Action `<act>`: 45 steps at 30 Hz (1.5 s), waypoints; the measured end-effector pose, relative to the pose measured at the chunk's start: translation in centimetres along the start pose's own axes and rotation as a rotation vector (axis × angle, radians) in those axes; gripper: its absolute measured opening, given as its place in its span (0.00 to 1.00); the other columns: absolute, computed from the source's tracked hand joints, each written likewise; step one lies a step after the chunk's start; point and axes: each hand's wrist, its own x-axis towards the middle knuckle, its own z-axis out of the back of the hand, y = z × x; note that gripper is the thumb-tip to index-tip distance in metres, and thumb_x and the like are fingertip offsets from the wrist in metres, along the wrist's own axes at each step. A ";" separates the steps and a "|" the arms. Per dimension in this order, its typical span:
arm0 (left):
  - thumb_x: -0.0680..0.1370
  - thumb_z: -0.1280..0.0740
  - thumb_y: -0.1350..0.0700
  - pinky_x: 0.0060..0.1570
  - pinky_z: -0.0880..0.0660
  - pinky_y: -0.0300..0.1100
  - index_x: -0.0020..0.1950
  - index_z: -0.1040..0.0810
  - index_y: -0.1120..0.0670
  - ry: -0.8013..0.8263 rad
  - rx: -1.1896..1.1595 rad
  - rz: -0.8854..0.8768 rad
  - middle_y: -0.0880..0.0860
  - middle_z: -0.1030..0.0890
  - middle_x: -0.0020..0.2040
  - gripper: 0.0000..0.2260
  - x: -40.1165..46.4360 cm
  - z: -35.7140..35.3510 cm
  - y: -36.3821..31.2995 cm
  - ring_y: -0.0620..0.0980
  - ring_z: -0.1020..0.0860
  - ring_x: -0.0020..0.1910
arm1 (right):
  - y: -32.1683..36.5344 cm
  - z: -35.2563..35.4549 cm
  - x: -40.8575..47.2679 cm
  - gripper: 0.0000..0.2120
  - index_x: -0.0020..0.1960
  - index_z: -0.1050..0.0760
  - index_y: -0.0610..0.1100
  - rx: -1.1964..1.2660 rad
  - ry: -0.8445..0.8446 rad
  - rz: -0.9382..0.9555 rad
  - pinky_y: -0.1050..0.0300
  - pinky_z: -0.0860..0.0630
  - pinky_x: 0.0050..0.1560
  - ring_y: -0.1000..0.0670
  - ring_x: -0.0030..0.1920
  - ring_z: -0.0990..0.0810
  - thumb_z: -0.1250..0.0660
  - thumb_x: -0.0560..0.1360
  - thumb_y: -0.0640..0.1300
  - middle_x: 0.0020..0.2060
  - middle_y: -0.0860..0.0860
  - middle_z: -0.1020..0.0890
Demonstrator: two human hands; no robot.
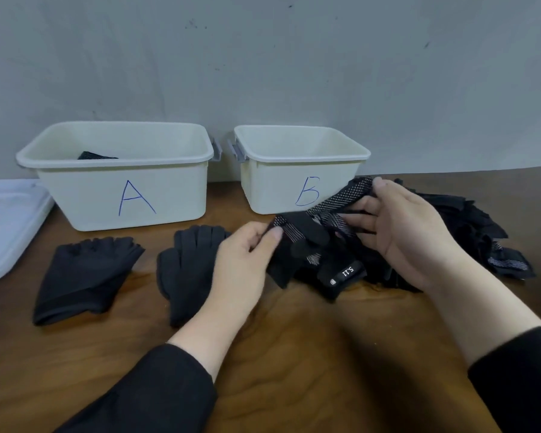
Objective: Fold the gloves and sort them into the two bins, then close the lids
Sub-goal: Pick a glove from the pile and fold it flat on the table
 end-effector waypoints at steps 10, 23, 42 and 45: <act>0.78 0.30 0.46 0.41 0.27 0.40 0.41 0.20 0.49 -0.152 0.331 0.073 0.45 0.18 0.38 0.09 1.6 4.6 1.2 0.42 0.21 0.41 | -5.6 0.5 -1.2 0.28 0.75 0.31 0.55 -1.470 0.410 0.177 0.54 0.36 0.72 0.56 0.68 0.28 0.31 0.77 0.60 0.70 0.60 0.29; 0.80 0.32 0.47 0.50 0.22 0.46 0.47 0.16 0.47 -0.208 0.091 0.180 0.44 0.15 0.45 0.08 1.9 4.9 2.7 0.47 0.18 0.50 | -3.4 0.7 2.6 0.08 0.57 0.19 0.47 -0.978 -0.153 0.442 0.62 0.30 0.52 0.55 0.50 0.22 0.35 0.81 0.41 0.50 0.54 0.18; 0.73 0.24 0.49 0.45 0.23 0.48 0.48 0.19 0.48 0.098 0.049 0.151 0.55 0.16 0.41 0.08 1.7 5.0 -2.5 0.51 0.18 0.42 | -3.3 -7.2 0.3 0.03 0.50 0.17 0.51 -0.724 0.298 0.234 0.57 0.21 0.52 0.57 0.46 0.17 0.29 0.78 0.45 0.43 0.54 0.13; 0.75 0.25 0.56 0.49 0.21 0.46 0.54 0.18 0.47 0.235 0.044 0.200 0.51 0.14 0.45 0.09 1.4 5.7 -2.5 0.49 0.16 0.47 | -2.6 -7.0 0.7 0.06 0.44 0.18 0.46 -0.586 0.199 0.197 0.53 0.21 0.49 0.49 0.41 0.16 0.31 0.79 0.41 0.40 0.47 0.13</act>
